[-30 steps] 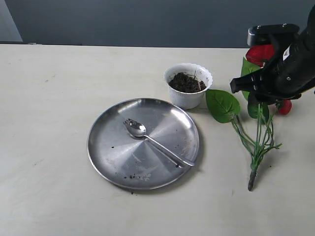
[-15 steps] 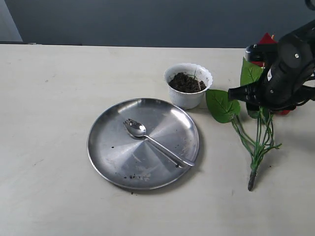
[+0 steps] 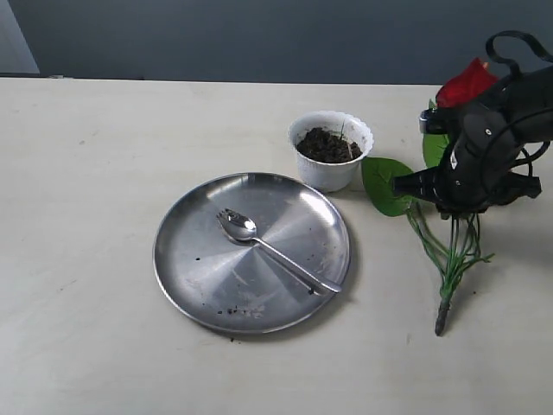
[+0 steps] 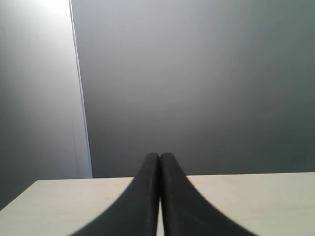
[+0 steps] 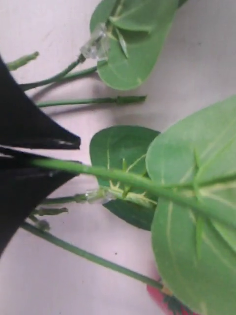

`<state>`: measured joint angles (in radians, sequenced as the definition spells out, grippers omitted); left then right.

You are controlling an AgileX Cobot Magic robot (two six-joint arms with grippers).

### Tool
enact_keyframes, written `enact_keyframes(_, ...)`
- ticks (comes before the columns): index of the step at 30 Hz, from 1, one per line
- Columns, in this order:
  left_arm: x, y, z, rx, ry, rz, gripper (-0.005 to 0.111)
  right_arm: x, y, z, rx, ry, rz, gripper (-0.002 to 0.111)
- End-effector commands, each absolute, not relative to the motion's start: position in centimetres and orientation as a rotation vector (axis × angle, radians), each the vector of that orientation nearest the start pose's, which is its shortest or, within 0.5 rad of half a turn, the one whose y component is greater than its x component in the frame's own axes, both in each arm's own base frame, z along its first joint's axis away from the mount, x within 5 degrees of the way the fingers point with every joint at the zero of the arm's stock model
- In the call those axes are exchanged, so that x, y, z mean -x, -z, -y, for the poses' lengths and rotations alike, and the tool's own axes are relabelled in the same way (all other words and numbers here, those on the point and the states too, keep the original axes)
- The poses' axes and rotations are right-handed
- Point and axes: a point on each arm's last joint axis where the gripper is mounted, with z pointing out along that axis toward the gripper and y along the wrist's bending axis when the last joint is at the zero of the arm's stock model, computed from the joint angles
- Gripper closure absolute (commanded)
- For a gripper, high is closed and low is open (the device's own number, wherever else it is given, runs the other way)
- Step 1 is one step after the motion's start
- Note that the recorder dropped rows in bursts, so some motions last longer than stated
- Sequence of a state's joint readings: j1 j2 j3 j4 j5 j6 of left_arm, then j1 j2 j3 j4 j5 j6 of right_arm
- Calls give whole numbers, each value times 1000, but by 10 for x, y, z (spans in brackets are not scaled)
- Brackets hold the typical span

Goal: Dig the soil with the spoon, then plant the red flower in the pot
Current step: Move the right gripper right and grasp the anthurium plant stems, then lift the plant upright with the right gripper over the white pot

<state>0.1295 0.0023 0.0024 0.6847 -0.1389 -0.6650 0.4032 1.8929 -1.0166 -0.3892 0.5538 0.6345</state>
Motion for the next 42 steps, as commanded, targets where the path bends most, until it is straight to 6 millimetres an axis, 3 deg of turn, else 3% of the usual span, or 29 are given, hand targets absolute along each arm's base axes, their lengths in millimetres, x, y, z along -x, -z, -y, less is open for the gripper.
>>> enact_keyframes(1,-55,-224,2,6,-42,-1368,106,-320,-141,-111,148,182,-2801,107)
enact_keyframes(7,-55,-224,2,6,-42,-1368,106,-316,-176,-107,175,186,-2704,107)
enact_keyframes(15,-55,-224,2,6,-42,-1368,106,-316,-249,-118,208,-106,-2311,107)
enact_keyframes(20,-55,-224,2,6,-42,-1368,106,-322,-266,-130,253,-260,-2121,107)
enact_keyframes(26,-55,-224,2,6,-42,-1368,106,-331,-278,-162,488,-479,-1753,107)
enact_keyframes(29,-55,-224,2,6,-42,-1368,106,-332,-274,-182,645,-536,-1543,107)
enact_keyframes(32,-55,-224,2,6,-42,-1368,106,-336,-259,-193,696,-481,-1462,107)
enact_keyframes(42,-55,-224,2,6,-42,-1368,106,-356,-198,-204,665,-419,-1493,107)
